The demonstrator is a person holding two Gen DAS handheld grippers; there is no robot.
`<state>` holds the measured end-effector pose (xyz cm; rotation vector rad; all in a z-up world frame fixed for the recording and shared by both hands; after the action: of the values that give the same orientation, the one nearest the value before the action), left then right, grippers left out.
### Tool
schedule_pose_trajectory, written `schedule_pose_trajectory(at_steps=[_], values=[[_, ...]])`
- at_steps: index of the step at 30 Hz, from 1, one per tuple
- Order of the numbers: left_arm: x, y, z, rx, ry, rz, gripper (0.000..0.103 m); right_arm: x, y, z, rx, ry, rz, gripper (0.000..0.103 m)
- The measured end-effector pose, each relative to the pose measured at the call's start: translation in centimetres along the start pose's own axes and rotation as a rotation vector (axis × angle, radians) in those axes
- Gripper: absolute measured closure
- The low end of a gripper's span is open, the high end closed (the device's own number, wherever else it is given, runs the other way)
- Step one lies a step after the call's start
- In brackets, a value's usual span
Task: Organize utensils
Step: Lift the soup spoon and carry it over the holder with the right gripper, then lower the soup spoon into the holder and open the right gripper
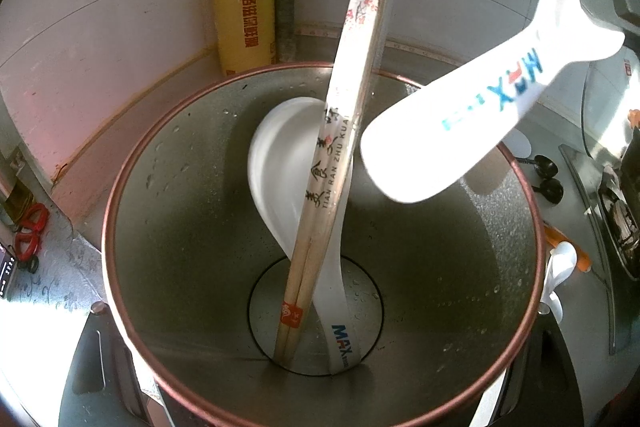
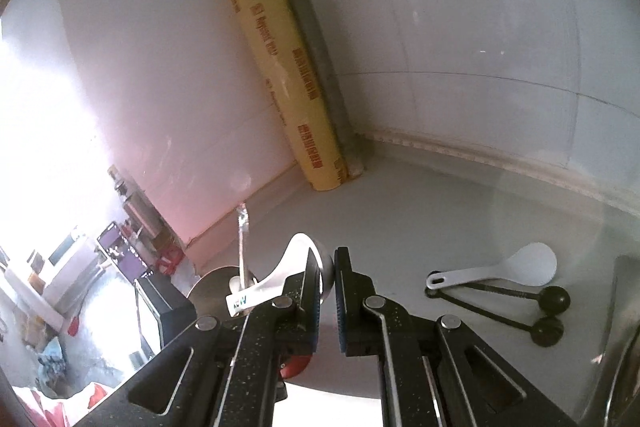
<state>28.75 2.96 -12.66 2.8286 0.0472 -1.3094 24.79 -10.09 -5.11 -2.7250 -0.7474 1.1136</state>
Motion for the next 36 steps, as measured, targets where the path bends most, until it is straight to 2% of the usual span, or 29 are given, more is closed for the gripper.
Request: schedule_pose_trajectory(at_steps=[15, 26, 36], values=[[0.7, -0.5, -0.7, 0.011, -0.002, 0.01, 0.013, 1.5, -5.2, 0.2, -0.255, -0.038, 0.048, 0.096], [0.5, -0.5, -0.4, 0.01, -0.002, 0.01, 0.013, 3.4, -7.1, 1.4, -0.34, -0.118, 0.029, 0.095], [0.5, -0.6, -0.5, 0.01, -0.002, 0.01, 0.013, 4.7, -7.5, 2.3, -0.342, -0.173, -0.003, 0.092]])
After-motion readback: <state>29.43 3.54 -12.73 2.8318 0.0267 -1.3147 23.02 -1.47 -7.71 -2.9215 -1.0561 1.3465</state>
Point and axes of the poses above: each gripper's, at about its wrist camera, not at the fingertips, and x roughly the way its jaws point, y to its right, z to its underside, the point moved 8 cm from there along x, roughly the way its jaws point, and after that the axes turned 4 degrees about x, right-handed, at the moved point
